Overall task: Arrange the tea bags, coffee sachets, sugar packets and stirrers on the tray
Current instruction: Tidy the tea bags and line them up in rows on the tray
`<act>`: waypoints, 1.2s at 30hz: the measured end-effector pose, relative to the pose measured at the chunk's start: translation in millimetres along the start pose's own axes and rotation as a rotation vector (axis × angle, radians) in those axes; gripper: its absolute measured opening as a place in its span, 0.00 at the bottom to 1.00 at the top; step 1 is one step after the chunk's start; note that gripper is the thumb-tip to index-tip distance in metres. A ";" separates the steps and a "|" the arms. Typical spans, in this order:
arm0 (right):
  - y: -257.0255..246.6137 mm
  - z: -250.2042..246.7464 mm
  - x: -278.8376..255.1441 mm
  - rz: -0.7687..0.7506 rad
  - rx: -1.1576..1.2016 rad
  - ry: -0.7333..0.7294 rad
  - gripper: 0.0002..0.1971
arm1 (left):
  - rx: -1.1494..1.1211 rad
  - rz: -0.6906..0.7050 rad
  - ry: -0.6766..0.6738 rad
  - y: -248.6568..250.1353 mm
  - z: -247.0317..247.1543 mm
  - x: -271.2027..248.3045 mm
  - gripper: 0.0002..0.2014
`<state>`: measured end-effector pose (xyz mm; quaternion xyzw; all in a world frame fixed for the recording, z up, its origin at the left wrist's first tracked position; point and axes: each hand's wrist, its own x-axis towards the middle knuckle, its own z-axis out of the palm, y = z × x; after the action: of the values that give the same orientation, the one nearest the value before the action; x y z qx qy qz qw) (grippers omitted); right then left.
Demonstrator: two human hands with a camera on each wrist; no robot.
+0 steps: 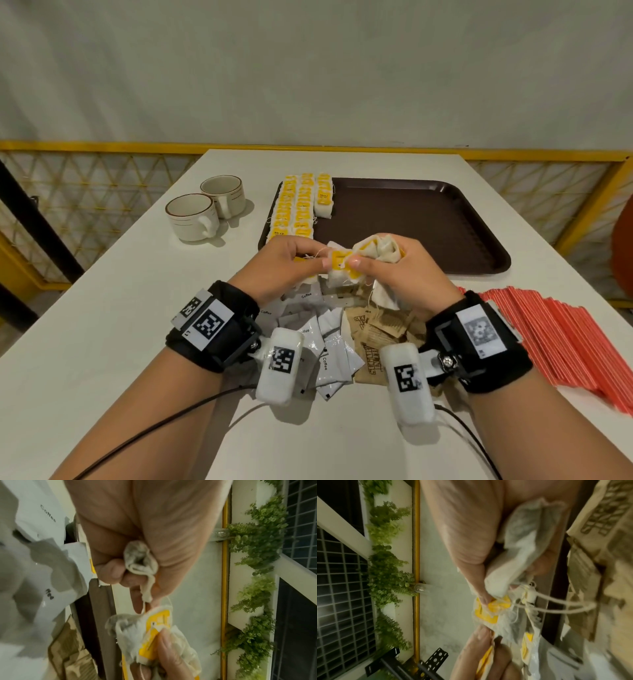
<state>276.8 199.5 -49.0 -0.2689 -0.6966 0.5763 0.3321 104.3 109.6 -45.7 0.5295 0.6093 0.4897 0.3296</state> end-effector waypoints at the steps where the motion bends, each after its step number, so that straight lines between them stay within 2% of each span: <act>1: -0.5 -4.0 0.8 -0.003 0.017 0.023 0.06 | 0.003 0.008 0.023 0.1 -1.9 0.5 0.06; 3: -2.1 -12.0 1.3 -0.016 -0.001 0.021 0.06 | 0.029 0.037 0.055 -0.2 -6.7 1.0 0.08; 5: -4.1 -14.8 -0.7 -0.027 -0.032 -0.059 0.07 | 0.075 0.061 0.066 -1.6 -9.5 0.9 0.07; 7: -4.3 -13.2 -2.0 -0.033 -0.053 -0.114 0.08 | 0.065 0.039 0.086 -4.0 -11.3 1.4 0.08; 10: -3.6 -9.9 -0.8 -0.042 -0.097 -0.095 0.06 | 0.048 -0.002 0.109 -4.7 -13.9 2.8 0.11; 15: -2.1 -3.0 -2.2 -0.024 -0.104 -0.146 0.09 | 0.019 0.010 -0.009 0.4 -8.5 0.7 0.04; 17: -1.6 -0.5 -2.7 -0.031 -0.152 -0.174 0.07 | 0.015 0.009 -0.084 0.2 -4.3 0.0 0.03; 19: -0.6 -0.2 -2.2 -0.062 -0.204 -0.145 0.05 | -0.028 -0.001 -0.105 -0.8 -0.1 0.3 0.03; 20: 0.4 -1.2 -1.2 -0.071 -0.219 -0.115 0.05 | -0.083 -0.036 -0.083 -0.8 1.2 0.7 0.04; 24: 2.9 -3.7 1.4 -0.054 -0.145 0.025 0.06 | -0.373 -0.321 0.030 1.5 2.6 3.0 0.08; 26: 4.0 -4.4 2.7 -0.037 -0.063 0.090 0.10 | -0.494 -0.371 0.049 3.8 2.3 4.0 0.09; 30: 2.1 -5.1 1.1 0.034 0.019 0.111 0.04 | -0.503 -0.297 0.067 -0.4 -0.4 6.0 0.20; 32: 0.6 -6.1 0.2 0.090 0.080 0.083 0.05 | -0.483 -0.253 0.099 -3.6 -1.4 6.2 0.22; 34: 0.1 -6.6 0.0 0.152 0.136 0.025 0.10 | -0.490 -0.218 0.168 -5.1 -2.7 6.3 0.21; 36: -0.5 -6.0 -0.3 0.193 0.177 -0.014 0.13 | -0.499 -0.188 0.202 -5.6 -3.1 6.6 0.16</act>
<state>281.6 202.9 -47.9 -0.3004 -0.6163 0.6665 0.2927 98.2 115.4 -49.3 0.3216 0.5460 0.6422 0.4312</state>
